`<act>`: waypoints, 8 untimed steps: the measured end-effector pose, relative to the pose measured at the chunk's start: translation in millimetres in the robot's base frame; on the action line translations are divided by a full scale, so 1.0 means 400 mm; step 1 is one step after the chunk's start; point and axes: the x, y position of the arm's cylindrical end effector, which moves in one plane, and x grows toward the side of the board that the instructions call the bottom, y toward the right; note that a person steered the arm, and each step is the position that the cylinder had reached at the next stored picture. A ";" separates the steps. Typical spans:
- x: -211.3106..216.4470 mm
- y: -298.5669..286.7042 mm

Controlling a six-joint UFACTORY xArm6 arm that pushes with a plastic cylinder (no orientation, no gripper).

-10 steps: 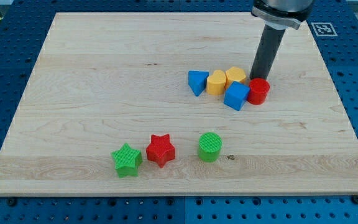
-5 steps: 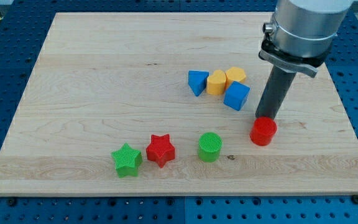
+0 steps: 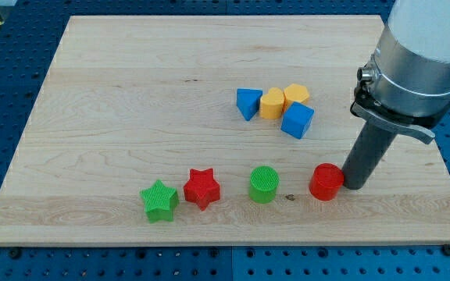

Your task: Slide the red circle to the bottom center of the board

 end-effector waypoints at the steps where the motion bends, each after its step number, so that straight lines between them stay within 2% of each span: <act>1: 0.000 0.000; 3: 0.029 -0.076; 8: 0.021 -0.072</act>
